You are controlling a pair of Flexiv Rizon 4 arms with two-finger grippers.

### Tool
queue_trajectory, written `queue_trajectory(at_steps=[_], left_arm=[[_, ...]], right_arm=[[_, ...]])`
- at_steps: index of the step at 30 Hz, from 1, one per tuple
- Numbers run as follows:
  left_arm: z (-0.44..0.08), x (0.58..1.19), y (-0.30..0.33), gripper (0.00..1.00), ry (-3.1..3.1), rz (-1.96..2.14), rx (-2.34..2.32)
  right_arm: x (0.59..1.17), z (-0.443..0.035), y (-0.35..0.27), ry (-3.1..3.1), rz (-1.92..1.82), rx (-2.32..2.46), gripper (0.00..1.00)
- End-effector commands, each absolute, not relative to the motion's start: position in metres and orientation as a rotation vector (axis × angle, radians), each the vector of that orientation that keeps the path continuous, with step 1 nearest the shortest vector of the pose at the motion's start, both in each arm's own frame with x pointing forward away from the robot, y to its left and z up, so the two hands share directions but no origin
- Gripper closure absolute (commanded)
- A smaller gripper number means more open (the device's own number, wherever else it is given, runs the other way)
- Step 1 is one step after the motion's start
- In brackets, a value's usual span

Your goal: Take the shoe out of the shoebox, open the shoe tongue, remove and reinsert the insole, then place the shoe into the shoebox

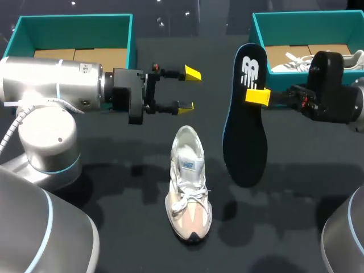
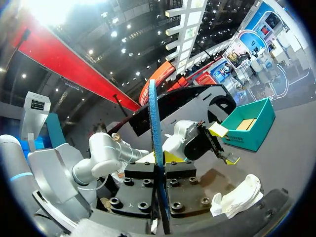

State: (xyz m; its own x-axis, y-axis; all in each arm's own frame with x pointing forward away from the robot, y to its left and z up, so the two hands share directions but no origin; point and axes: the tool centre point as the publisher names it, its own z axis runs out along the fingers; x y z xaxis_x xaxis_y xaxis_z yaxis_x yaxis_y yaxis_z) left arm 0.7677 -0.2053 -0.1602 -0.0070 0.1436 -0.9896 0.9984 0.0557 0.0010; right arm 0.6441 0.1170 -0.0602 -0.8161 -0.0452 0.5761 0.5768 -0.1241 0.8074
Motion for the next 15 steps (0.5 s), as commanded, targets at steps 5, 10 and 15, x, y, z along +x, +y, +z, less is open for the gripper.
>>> queue_trajectory(at_steps=[5,10,15], left_arm=[[-0.161,0.768,-0.206,0.00,1.339,-1.098,1.270],[-0.161,0.768,-0.206,0.00,1.339,-1.098,1.270],[-0.161,0.768,-0.206,0.00,1.339,-1.098,1.270]], right_arm=[[0.663,-0.068,0.122,-1.694,-1.979,-0.503,1.00],[0.669,-0.071,0.125,-1.649,-1.986,-0.507,1.00],[0.699,-0.075,0.129,-1.530,-1.896,-0.660,1.00]])
